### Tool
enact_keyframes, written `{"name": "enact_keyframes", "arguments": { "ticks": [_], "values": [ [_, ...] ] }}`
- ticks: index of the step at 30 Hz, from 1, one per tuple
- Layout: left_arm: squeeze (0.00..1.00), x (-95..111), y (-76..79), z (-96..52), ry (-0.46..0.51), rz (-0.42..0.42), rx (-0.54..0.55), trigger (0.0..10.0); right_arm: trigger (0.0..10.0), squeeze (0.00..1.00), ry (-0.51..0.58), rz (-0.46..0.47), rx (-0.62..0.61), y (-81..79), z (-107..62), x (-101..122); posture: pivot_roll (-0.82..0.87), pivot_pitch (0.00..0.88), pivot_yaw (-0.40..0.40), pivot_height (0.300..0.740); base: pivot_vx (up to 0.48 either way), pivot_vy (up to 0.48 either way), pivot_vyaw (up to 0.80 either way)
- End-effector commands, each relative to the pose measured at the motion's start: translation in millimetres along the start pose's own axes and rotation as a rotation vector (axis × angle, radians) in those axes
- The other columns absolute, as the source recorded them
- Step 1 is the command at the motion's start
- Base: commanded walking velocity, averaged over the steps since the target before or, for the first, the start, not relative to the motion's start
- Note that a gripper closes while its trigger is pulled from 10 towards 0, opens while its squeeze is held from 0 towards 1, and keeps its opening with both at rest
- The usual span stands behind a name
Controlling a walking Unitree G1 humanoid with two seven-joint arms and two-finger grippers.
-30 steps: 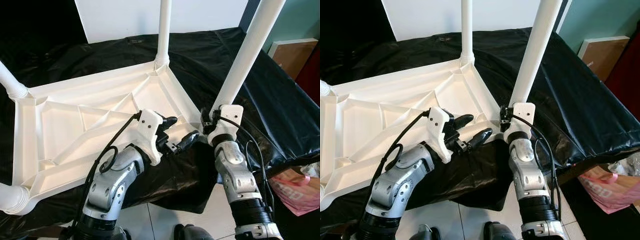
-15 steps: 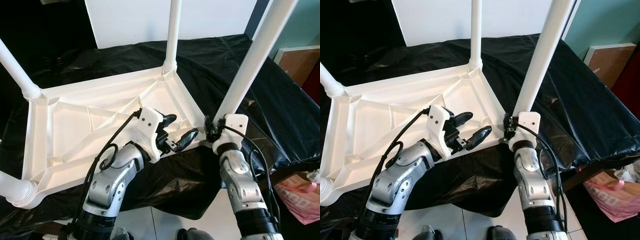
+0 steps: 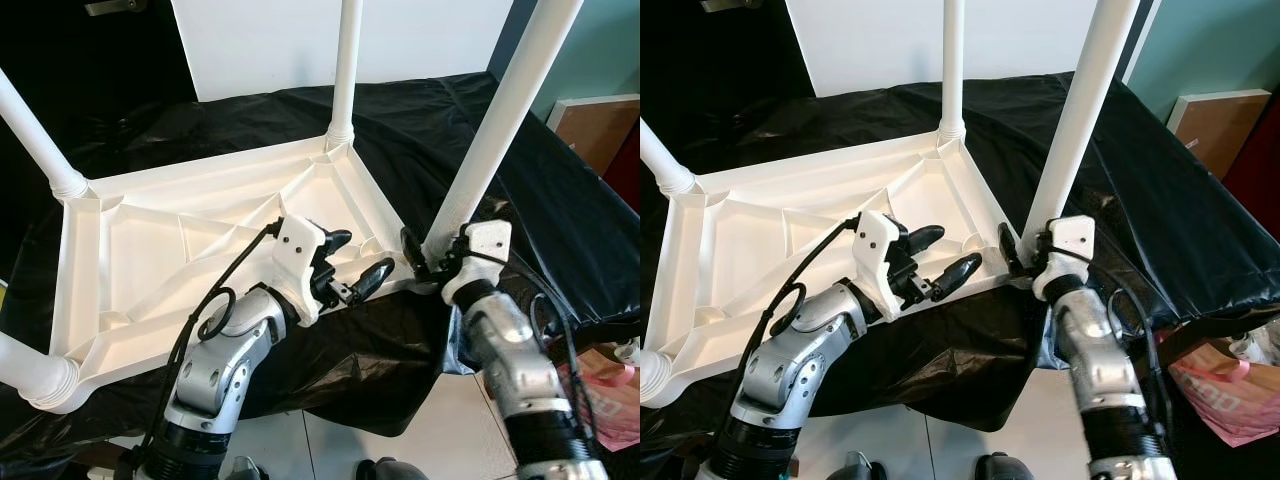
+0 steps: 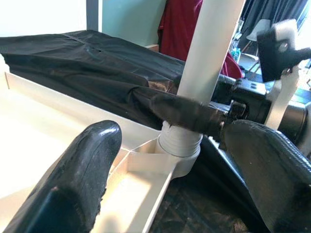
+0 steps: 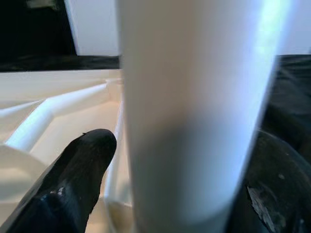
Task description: Building children table
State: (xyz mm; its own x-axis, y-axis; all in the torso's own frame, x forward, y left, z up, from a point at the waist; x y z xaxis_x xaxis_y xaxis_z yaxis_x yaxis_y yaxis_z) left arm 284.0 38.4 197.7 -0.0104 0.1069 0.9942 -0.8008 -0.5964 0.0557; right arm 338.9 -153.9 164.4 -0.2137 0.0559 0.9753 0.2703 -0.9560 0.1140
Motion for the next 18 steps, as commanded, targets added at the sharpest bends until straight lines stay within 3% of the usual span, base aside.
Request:
{"name": "enact_keyframes", "arguments": {
  "ticks": [1,6,7,18],
  "values": [
    [0.00,-1,1.7,1.0,-0.002,0.011,0.004,10.0,10.0,0.00,-0.019,0.018,0.022,-0.9,-1.2,-6,-0.08,0.081,-0.019,0.740,0.000,0.000,0.00],
    [0.00,-2,6.1,0.4,-0.010,0.014,-0.007,10.0,10.0,0.00,-0.052,-0.049,0.159,-4.4,8.7,-14,-0.04,0.080,-0.019,0.740,0.000,0.000,0.00],
    [0.00,-1,7.9,0.2,-0.008,0.015,-0.011,10.0,0.0,0.00,-0.068,-0.059,0.181,-4.8,10.6,-17,-0.03,0.080,-0.025,0.740,0.000,0.000,0.00],
    [0.00,0,9.4,-3.3,-0.001,0.009,0.016,10.0,0.0,0.00,-0.125,-0.065,0.162,2.4,8.3,-32,0.01,0.081,-0.054,0.740,0.000,0.000,0.00]
  ]
}}
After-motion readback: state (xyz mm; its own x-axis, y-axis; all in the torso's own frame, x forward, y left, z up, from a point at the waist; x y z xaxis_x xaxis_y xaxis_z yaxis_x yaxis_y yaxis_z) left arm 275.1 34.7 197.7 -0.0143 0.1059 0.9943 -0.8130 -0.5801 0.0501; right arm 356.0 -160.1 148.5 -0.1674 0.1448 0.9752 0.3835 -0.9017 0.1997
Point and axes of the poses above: a point about 5 cm out from each wrist's last joint towards the gripper, its own z axis pointing out of the wrist towards the gripper, its own x axis along the axis of the wrist's last joint, y = z × x, the point moved 3 cm from there along z, pointing out of the wrist towards the gripper, and after that the axes turned 4 degrees about -z, right-handed, at the moved point
